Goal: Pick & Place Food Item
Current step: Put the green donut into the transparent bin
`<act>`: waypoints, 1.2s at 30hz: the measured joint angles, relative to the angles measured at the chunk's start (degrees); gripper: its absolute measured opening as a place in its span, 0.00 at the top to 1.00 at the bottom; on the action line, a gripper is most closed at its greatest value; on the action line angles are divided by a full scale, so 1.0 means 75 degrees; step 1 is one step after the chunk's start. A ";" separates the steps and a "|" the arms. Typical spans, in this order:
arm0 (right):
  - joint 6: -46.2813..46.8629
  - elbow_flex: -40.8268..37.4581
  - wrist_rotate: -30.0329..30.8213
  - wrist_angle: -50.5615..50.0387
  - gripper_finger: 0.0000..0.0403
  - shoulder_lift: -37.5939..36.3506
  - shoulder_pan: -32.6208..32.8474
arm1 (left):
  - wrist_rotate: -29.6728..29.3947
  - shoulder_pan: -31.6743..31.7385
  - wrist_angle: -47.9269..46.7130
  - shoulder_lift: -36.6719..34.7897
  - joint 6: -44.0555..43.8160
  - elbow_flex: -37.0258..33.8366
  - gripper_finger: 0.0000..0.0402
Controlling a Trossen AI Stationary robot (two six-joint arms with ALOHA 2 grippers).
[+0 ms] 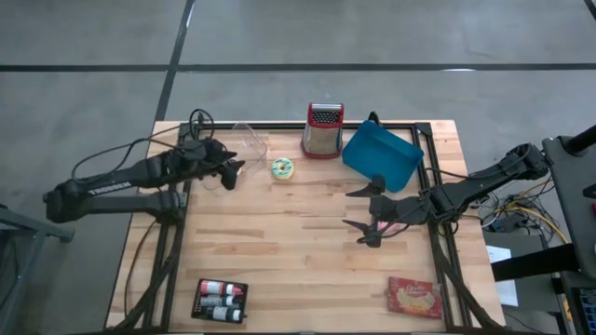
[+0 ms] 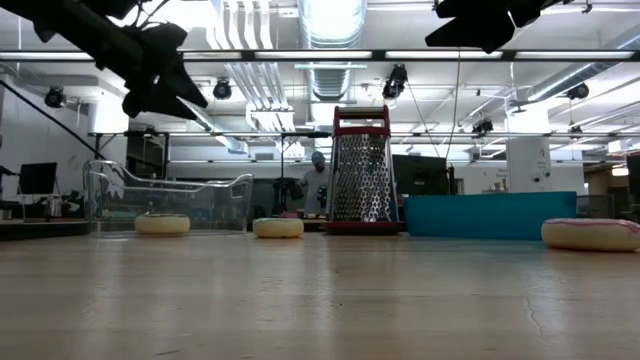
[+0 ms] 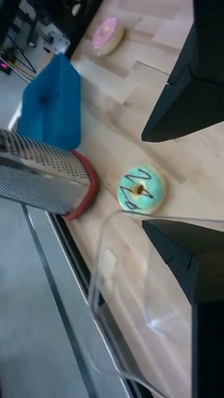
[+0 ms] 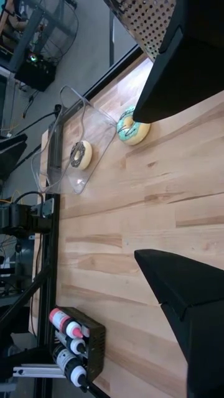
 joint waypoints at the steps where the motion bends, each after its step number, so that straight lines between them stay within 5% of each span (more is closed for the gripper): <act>1: -0.0001 0.0000 0.0000 -0.0001 0.15 0.0000 0.0000 | 0.0004 -0.0015 0.0163 0.0084 0.0004 0.0000 0.45; 8: -0.0009 0.0000 0.0000 -0.0002 0.14 0.0000 0.0006 | 0.0092 -0.0071 0.1139 0.0875 0.0425 0.0005 0.45; 14: -0.0009 0.0000 0.0000 0.0000 0.14 0.0000 0.0006 | 0.0632 -0.0069 0.1148 0.1692 0.1173 0.0382 0.45; 36: -0.0008 -0.0001 0.0000 0.0000 0.14 0.0000 -0.0003 | 0.0628 -0.0069 0.1149 0.5103 0.1487 0.2331 0.45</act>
